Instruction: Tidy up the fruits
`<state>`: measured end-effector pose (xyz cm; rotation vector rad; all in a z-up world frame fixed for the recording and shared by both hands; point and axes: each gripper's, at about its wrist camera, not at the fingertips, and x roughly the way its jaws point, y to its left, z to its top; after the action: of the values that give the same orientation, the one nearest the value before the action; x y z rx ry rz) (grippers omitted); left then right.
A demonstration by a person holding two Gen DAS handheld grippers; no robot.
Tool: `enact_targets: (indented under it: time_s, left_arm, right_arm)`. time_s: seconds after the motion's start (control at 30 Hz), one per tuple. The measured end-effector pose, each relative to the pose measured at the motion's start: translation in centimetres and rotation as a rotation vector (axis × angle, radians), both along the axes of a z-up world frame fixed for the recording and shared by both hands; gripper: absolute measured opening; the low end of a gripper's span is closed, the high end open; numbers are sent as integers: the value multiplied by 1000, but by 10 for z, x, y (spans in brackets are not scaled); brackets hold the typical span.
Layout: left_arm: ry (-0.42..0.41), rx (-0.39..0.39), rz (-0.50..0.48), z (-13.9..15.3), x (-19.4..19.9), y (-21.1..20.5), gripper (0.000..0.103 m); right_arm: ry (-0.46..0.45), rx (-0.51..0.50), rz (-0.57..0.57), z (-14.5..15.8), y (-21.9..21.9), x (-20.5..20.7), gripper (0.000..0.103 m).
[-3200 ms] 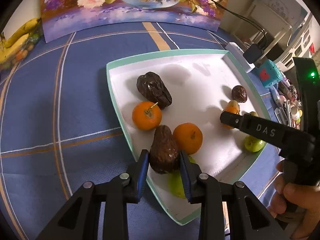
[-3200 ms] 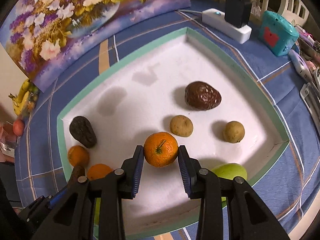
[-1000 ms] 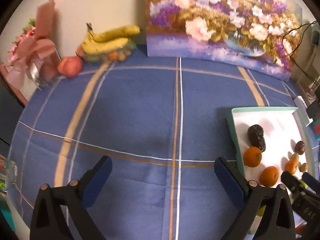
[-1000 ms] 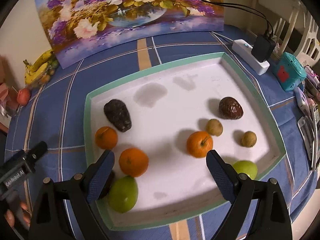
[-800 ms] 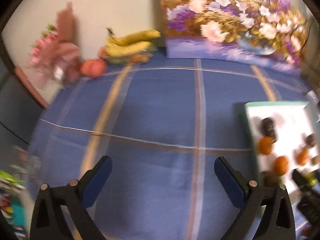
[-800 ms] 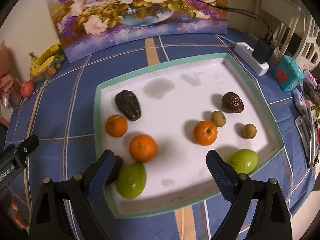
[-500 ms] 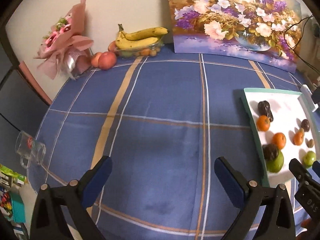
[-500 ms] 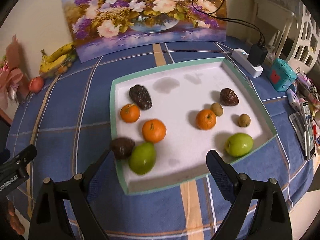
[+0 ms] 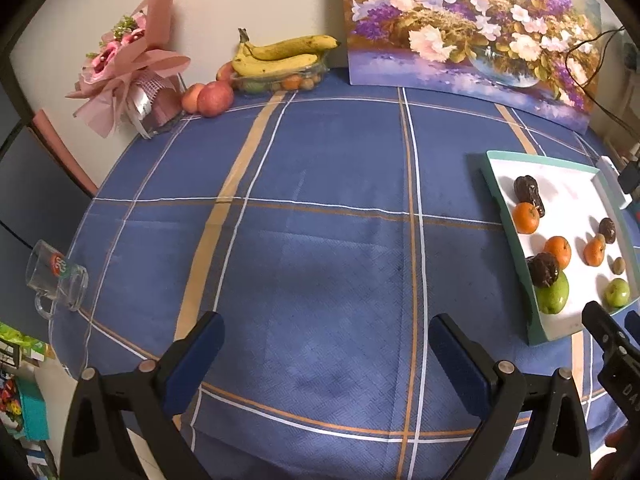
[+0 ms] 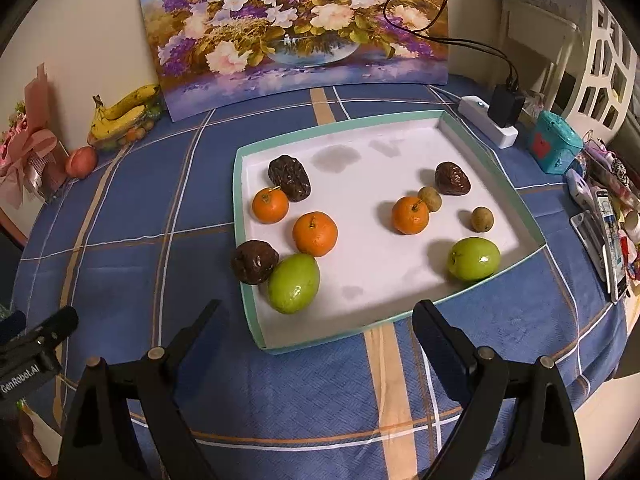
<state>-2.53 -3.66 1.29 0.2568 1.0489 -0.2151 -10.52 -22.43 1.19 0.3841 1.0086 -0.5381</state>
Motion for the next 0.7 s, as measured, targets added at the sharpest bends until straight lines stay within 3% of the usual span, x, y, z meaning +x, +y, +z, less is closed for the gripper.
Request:
enact_targets:
  time_s: [0.7]
  left_arm:
    - [9,0,10,-1,5,4,103]
  right_arm:
    - [-1,-14,9,1,-1,1,93]
